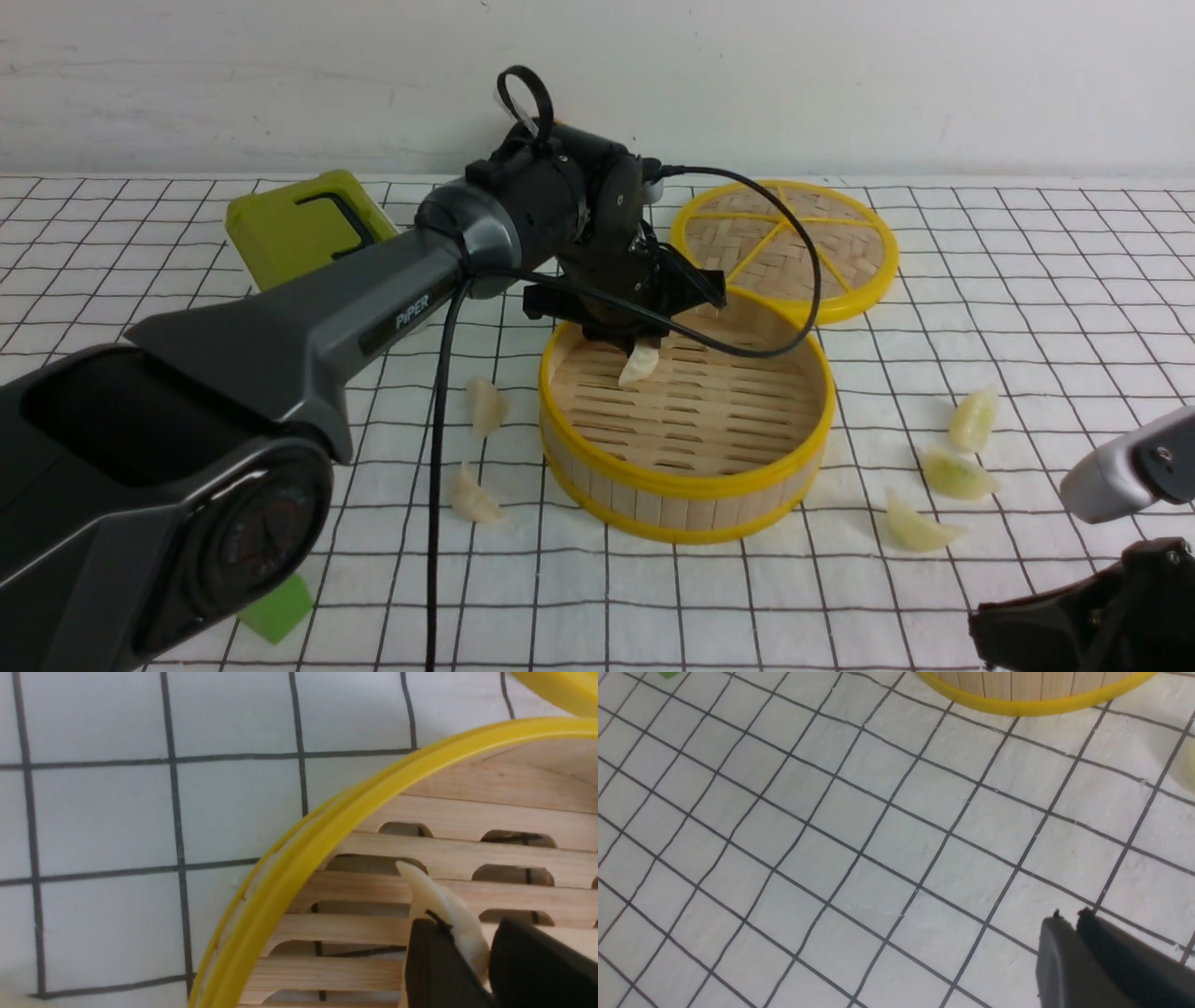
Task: Put the dumplings into the steamer on the table with the white tablecloth.
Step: 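Place the dumpling into the bamboo steamer basket with the left gripper, then reach for and grasp a dumpling on the table with the left gripper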
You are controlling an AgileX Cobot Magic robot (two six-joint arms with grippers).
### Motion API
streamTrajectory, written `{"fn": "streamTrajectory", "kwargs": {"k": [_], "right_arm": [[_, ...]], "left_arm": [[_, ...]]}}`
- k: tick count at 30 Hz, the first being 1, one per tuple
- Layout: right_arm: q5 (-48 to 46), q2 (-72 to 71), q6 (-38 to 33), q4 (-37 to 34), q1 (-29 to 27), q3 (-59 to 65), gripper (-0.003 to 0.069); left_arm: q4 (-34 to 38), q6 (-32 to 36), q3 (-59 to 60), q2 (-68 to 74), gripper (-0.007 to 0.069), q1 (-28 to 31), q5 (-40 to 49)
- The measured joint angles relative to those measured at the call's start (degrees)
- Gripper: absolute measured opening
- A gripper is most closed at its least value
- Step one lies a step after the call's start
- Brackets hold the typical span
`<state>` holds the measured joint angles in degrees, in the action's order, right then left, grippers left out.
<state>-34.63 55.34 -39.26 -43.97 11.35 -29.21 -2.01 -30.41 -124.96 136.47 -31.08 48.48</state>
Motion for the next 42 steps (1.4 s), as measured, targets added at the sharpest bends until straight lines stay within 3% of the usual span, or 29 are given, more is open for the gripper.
{"fn": "streamTrajectory", "kwargs": {"k": [6, 11, 17, 19, 22, 27, 31, 34, 42], "right_arm": [[0.06, 0.00, 0.00, -0.07, 0.00, 0.00, 0.0053], [0.06, 0.00, -0.05, 0.05, 0.00, 0.00, 0.0057], [0.06, 0.00, -0.05, 0.20, 0.00, 0.00, 0.0060], [0.06, 0.00, -0.05, 0.20, 0.00, 0.00, 0.0063], [0.06, 0.00, -0.05, 0.24, 0.00, 0.00, 0.0069], [-0.05, 0.00, -0.05, 0.24, 0.00, 0.00, 0.0073], [-0.17, 0.00, -0.05, 0.24, 0.00, 0.00, 0.0077], [-0.17, 0.00, -0.05, 0.24, 0.00, 0.00, 0.0081], [-0.10, 0.00, -0.05, 0.24, 1.25, 0.00, 0.0087]], "left_arm": [[-0.21, -3.91, -0.61, -0.10, 0.0325, 0.00, 1.05], [-0.38, 1.86, -3.83, -3.84, 0.0362, 0.00, 6.02], [-7.04, 6.36, -4.93, -9.18, 0.0206, 0.47, 15.03], [-9.13, 6.52, -4.86, -9.69, 0.0090, 2.28, 20.51], [-8.37, 8.16, -3.37, -9.58, -0.0012, 5.24, 22.46], [-5.53, 8.60, -1.58, -9.53, -0.0013, 8.50, 22.54], [1.35, 8.41, 0.57, -8.91, -0.0011, 10.39, 22.54], [3.44, 7.98, 0.75, -7.43, 0.0034, 10.45, 22.37], [2.54, 7.57, 0.87, -1.91, 0.0349, 10.28, 21.60]]}}
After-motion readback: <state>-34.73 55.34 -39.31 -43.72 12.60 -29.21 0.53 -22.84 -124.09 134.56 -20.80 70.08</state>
